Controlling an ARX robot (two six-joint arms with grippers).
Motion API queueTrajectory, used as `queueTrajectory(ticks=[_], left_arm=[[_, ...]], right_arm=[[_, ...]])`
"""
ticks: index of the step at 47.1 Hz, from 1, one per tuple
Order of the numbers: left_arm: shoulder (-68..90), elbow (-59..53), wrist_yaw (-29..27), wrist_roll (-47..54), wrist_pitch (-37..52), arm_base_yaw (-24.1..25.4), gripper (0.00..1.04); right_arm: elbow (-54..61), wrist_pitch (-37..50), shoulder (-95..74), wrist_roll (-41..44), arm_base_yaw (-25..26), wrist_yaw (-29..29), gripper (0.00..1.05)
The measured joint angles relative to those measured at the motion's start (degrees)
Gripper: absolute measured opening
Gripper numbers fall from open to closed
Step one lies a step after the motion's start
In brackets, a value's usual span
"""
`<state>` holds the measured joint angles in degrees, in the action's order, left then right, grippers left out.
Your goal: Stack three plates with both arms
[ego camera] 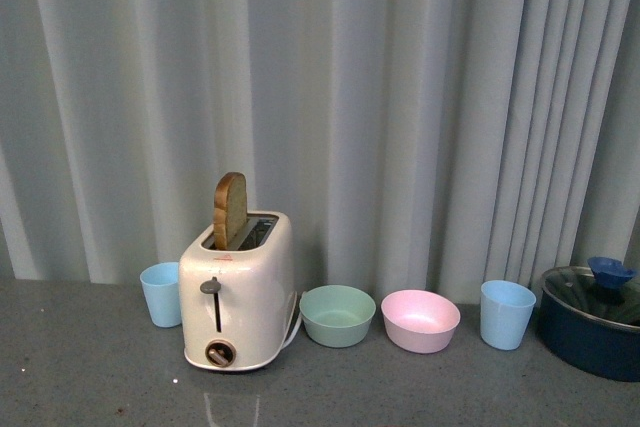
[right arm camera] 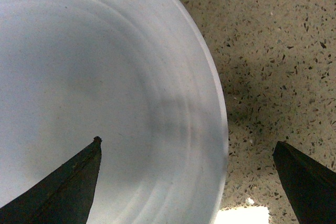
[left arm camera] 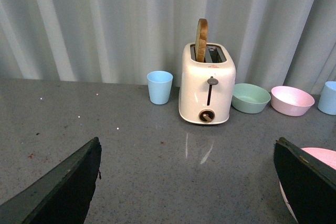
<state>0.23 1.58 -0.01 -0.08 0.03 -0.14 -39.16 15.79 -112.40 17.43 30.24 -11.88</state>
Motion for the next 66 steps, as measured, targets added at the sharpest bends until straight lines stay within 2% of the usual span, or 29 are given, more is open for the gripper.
queueTrajectory(ticks=[14,24,34,39,56,66], left_arm=[[0.0,0.0,0.0,0.0,0.0,0.0,0.98],[0.0,0.0,0.0,0.0,0.0,0.0,0.98],[0.0,0.0,0.02,0.0,0.0,0.0,0.98],[0.0,0.0,0.0,0.0,0.0,0.0,0.98],[0.0,0.0,0.0,0.0,0.0,0.0,0.98],[0.0,0.0,0.0,0.0,0.0,0.0,0.98]], right_arm=[[0.44,0.72,-0.61,0.87,2.29,-0.28,0.97],[0.83,1.36,-0.77,1.75,3.83,-0.39,0.66],[1.79,3.06,-2.34,2.12,4.76,-1.64,0.22],[1.86,3.34,-2.29,1.33,5.16,-2.67,0.04],[2.47,1.33,1.33,1.77,8.76,-4.76,0.03],[2.82,-1.53,6.95,4.31,13.07,-7.02,0.03]])
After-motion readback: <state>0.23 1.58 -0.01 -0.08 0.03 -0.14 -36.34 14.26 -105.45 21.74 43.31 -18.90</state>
